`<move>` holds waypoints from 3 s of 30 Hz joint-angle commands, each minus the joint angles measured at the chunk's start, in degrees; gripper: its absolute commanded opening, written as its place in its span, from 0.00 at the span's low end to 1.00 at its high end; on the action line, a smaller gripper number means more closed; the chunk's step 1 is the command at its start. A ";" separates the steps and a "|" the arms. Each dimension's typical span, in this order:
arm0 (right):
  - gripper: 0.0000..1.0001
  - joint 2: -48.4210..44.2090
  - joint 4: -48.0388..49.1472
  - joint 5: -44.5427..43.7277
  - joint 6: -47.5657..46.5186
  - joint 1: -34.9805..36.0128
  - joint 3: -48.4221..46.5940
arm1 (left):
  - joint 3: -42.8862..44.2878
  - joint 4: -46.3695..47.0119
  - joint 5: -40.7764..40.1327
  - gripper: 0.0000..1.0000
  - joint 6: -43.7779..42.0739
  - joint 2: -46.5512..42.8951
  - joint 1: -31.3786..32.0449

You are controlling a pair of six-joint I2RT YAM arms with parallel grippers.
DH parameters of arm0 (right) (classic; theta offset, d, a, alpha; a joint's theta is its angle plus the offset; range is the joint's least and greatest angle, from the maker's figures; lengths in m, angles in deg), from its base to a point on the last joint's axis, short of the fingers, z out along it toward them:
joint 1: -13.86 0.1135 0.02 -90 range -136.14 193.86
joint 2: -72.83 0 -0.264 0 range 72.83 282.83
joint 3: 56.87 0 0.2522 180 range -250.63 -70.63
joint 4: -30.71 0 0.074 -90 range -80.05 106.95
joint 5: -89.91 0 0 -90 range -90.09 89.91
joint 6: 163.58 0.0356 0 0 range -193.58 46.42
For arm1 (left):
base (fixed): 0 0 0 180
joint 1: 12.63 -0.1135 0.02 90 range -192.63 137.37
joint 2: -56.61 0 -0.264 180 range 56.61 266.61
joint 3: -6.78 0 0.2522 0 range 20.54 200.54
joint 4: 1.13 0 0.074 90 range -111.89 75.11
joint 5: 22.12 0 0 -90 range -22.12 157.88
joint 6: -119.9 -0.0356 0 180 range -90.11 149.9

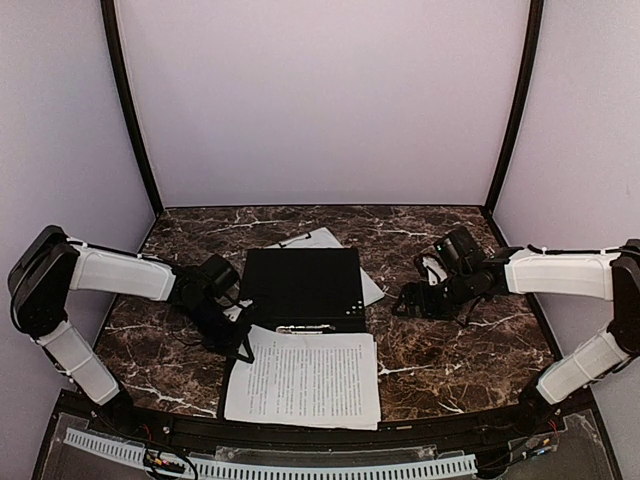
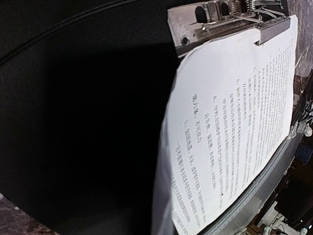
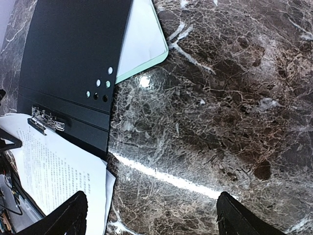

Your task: Put the files into the folder

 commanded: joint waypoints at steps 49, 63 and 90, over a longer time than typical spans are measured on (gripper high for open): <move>0.88 10.51 3.99 0.35 0.56 15.26 -4.27 | -4.19 3.50 -3.64 0.01 4.98 -5.13 -2.66; 0.88 12.02 4.01 0.88 0.79 16.28 -4.97 | -5.10 4.28 -3.72 0.01 5.02 -5.12 -2.65; 0.87 13.31 3.64 1.11 0.54 17.16 -6.00 | -2.11 -3.58 -10.98 0.51 3.48 -9.86 -2.67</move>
